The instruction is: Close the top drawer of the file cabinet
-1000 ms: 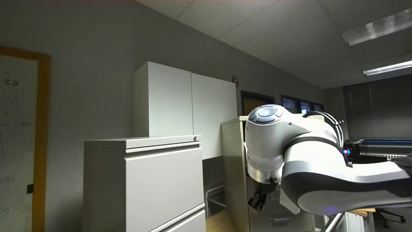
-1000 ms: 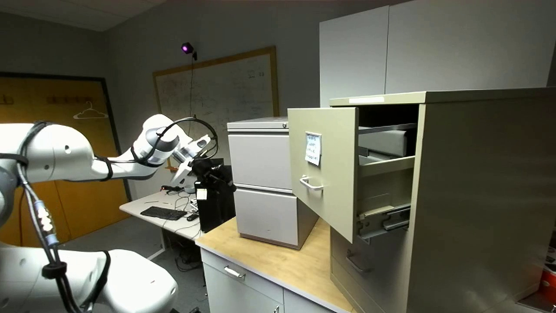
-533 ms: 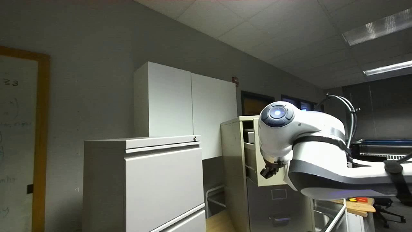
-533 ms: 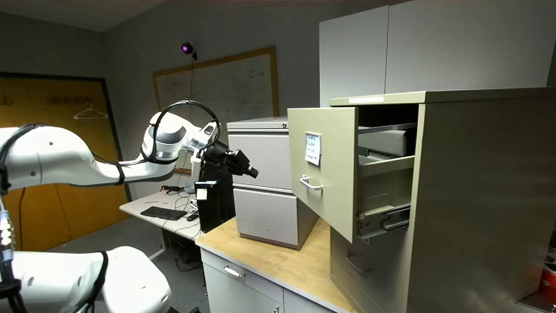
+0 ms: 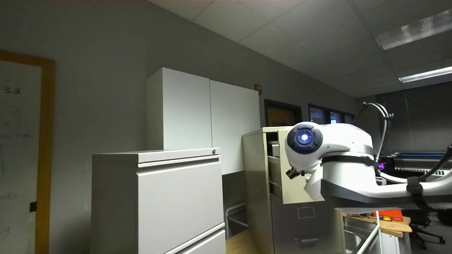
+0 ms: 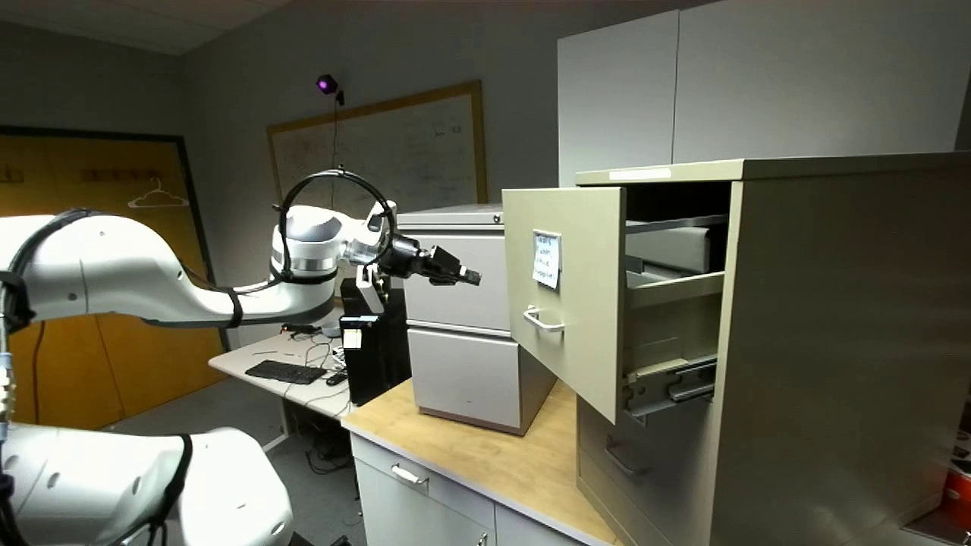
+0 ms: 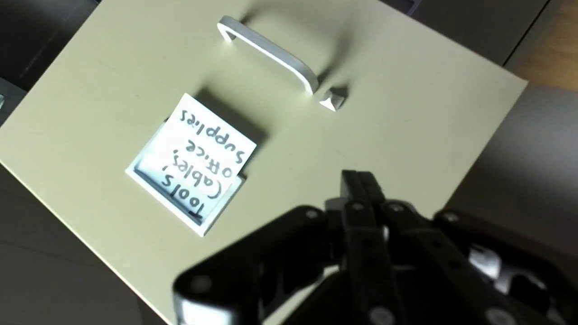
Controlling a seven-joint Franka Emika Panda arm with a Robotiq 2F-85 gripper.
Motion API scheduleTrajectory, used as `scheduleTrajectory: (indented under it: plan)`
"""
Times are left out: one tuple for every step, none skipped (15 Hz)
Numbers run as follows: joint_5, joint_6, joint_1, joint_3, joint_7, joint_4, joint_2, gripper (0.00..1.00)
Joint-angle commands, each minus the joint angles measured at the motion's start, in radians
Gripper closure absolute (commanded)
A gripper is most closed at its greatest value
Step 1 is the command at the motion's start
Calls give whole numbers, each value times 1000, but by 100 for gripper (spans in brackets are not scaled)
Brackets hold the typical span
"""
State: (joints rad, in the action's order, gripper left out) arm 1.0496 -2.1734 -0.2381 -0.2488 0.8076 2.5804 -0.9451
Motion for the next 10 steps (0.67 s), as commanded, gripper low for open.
scheduleTrajectory:
  plan:
    - [102, -17, 19, 56, 126, -51, 103, 100]
    - [118, -17, 28, 72, 151, -59, 126, 100]
    - [132, -18, 37, 86, 171, -68, 150, 100]
    - [143, -14, 45, 99, 189, -77, 172, 100]
    - [155, -10, 53, 111, 205, -89, 198, 100]
    - [168, -6, 60, 122, 218, -103, 225, 100]
    - [180, -2, 66, 133, 229, -117, 251, 100]
    - [190, 3, 71, 144, 238, -135, 281, 100]
    - [198, 5, 77, 154, 247, -151, 306, 100]
    - [204, 9, 83, 163, 253, -168, 332, 100]
